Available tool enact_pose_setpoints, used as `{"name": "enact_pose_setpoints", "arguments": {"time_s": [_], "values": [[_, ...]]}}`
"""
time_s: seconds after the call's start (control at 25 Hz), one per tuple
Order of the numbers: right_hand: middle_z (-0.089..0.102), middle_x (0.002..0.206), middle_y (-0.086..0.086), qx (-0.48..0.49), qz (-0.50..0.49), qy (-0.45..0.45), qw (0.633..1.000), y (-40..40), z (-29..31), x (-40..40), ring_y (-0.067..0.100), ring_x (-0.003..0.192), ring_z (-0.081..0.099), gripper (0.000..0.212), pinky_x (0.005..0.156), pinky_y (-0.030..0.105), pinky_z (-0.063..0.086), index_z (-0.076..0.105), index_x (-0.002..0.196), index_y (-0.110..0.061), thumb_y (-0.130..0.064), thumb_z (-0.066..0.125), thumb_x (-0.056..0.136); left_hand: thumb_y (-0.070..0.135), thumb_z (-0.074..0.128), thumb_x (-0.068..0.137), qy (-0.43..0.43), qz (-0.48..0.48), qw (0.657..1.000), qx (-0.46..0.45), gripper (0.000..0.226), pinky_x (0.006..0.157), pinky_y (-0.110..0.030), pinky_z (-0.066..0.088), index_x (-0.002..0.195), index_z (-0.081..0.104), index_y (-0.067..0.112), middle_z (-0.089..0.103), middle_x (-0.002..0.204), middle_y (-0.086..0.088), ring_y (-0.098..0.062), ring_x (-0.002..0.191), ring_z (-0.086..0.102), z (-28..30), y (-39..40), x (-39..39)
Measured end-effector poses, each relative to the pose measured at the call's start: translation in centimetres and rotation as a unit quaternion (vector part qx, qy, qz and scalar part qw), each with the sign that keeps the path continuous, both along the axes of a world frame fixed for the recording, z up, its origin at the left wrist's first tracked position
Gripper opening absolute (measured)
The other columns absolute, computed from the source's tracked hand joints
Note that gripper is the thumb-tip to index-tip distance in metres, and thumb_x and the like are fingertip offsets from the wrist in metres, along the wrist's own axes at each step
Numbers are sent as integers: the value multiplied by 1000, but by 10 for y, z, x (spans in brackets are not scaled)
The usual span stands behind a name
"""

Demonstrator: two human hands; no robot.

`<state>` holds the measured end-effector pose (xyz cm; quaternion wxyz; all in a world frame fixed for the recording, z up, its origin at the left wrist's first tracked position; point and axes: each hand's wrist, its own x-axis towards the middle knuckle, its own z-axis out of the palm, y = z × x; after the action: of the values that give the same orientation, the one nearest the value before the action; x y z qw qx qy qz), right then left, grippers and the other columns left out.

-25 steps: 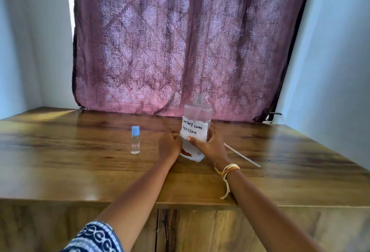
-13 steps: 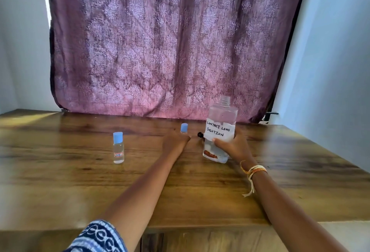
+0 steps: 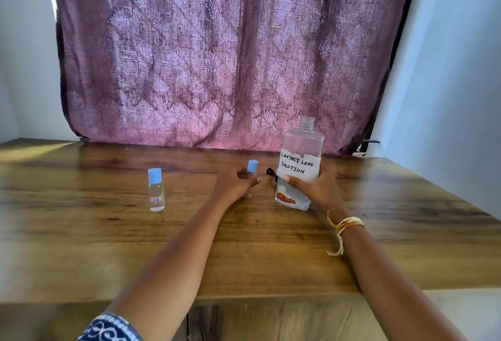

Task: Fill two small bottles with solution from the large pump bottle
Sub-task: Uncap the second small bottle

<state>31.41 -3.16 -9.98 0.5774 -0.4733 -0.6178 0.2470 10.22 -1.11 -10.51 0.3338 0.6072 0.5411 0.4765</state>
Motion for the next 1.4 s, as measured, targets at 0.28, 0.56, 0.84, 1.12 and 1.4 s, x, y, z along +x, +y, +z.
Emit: {"name": "enact_pose_setpoints", "arguments": {"time_s": [0.28,0.56,0.84,1.12,1.4], "values": [[65,109,-8,-37,-64,-64,995,-12,-9,-8,12,101,65,82,79,22,54,55,121,-18,-42,91,51,23,80,77,-11,-12,1000,26,30,52,-13,52,100,68,8,72,89,-3,-8,65,67,-6,-47,-12],[55,109,11,185,-251,-207,927,-69,-4,-28,25,98,48,54,84,37,42,49,120,-10,-40,62,77,31,82,73,24,-79,995,47,42,66,-14,55,107,70,9,75,96,-4,-10,76,71,-12,-76,-10],[69,84,4,27,-16,-73,997,-81,14,-74,6,69,58,28,60,10,45,68,90,-13,-25,84,71,9,77,78,12,-109,992,59,16,51,-7,43,91,70,4,68,75,0,5,54,62,-11,-80,-6],[72,72,-3,1,-56,-103,993,-75,23,-87,7,66,67,18,63,18,53,72,75,-19,-24,87,66,10,79,76,12,-95,993,72,21,57,-7,41,66,66,23,65,66,10,13,53,55,-16,-72,-7],[74,99,7,-22,39,-80,996,-67,22,-82,6,84,69,28,68,13,53,67,107,-8,0,71,81,17,76,79,-3,-131,990,43,10,66,-17,45,89,76,18,75,82,0,0,69,61,-15,-71,-12]]}}
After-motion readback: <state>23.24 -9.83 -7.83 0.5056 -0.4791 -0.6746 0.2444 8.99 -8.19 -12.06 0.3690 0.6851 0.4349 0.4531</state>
